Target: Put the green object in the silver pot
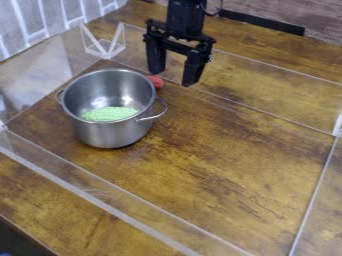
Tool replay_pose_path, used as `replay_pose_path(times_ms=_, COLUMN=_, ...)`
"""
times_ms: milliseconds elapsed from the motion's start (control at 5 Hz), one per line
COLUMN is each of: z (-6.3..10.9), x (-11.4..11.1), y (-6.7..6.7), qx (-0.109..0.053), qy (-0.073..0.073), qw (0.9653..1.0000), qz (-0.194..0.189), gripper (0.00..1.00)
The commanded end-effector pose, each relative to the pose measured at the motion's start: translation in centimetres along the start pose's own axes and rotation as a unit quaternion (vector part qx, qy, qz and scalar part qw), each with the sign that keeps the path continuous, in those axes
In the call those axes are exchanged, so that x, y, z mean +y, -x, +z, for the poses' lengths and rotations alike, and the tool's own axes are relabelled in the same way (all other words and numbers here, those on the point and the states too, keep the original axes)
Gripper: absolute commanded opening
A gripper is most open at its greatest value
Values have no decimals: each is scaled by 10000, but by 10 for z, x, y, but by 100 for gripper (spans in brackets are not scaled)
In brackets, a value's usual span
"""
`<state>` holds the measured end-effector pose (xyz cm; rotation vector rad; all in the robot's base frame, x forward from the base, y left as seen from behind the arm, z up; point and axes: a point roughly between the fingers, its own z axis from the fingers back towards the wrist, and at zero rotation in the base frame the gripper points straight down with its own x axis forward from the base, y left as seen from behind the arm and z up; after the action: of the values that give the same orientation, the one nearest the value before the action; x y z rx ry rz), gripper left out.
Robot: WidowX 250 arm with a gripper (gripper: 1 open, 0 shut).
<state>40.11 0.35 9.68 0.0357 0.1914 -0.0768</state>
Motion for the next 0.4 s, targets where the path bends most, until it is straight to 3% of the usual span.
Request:
replay_pose_path(times_ms=0, z=50, x=-10, y=5, qx=-614, qy=-47, qw=9981, qz=-103, gripper=100)
replay_pose_path(times_ms=200, z=48, x=-16, y=5, qx=-554, qy=-44, qw=9984, qz=-140, gripper=100)
